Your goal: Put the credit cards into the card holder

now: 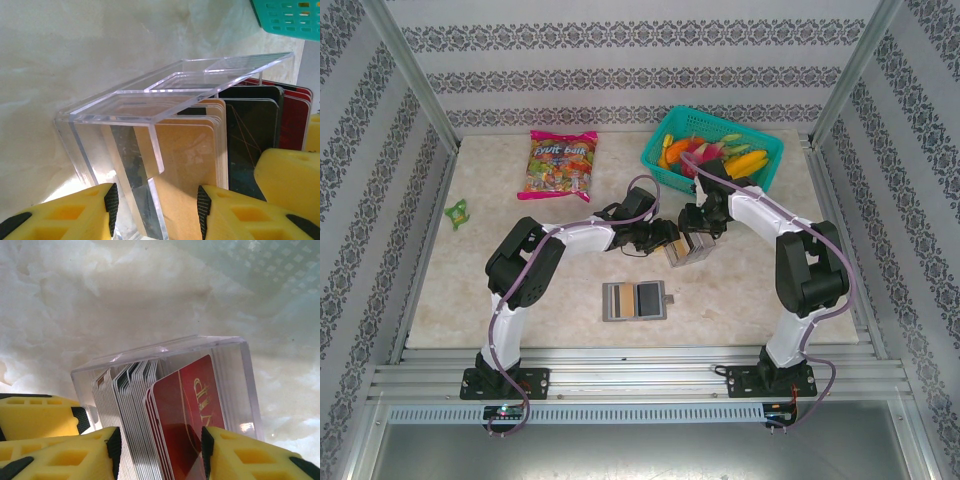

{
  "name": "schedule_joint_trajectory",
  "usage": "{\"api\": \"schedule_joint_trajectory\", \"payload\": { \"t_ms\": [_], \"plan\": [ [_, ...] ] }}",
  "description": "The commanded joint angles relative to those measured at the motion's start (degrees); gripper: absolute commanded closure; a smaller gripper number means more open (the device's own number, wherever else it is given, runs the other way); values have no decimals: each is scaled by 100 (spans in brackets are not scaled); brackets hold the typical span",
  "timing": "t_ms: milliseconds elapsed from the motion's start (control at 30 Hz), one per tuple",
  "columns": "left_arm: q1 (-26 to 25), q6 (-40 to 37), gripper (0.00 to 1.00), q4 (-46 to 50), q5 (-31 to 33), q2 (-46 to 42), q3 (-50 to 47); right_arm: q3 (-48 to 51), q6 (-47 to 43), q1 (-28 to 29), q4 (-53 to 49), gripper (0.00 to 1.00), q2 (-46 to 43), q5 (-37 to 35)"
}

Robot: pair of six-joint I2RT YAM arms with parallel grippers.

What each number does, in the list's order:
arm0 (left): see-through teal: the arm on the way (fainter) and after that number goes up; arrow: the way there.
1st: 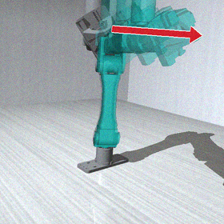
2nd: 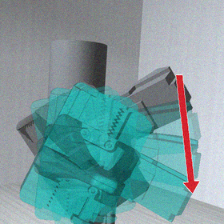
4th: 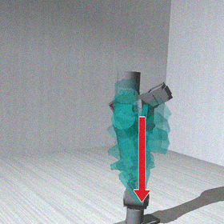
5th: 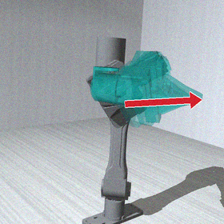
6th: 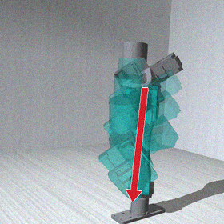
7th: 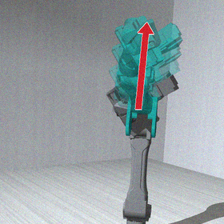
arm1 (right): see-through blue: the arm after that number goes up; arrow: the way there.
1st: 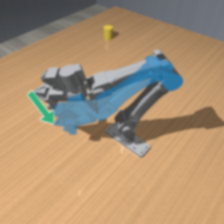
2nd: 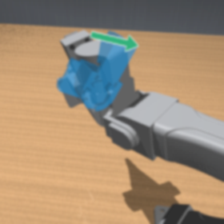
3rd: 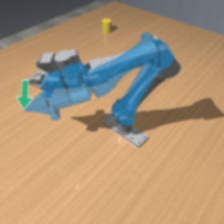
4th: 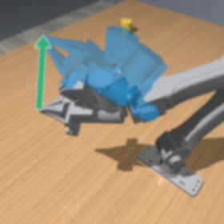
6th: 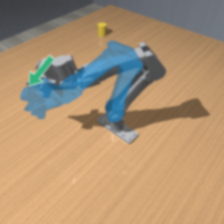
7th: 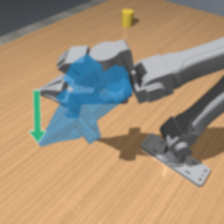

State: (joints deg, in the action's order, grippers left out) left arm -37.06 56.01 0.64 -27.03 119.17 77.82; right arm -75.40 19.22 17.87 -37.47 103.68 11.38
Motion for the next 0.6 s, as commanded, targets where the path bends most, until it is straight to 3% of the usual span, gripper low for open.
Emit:
{"api": "schedule_joint_trajectory", "payload": {
  "t_ms": [0,567],
  "plan": [
    [-12,77,51,-80,-117,62,128,-82,-10,75,-93,55,-77,335],
    [-12,94,51,-82,-139,49,128,-54,64,8,-85,62,-291,576]
  ]
}}
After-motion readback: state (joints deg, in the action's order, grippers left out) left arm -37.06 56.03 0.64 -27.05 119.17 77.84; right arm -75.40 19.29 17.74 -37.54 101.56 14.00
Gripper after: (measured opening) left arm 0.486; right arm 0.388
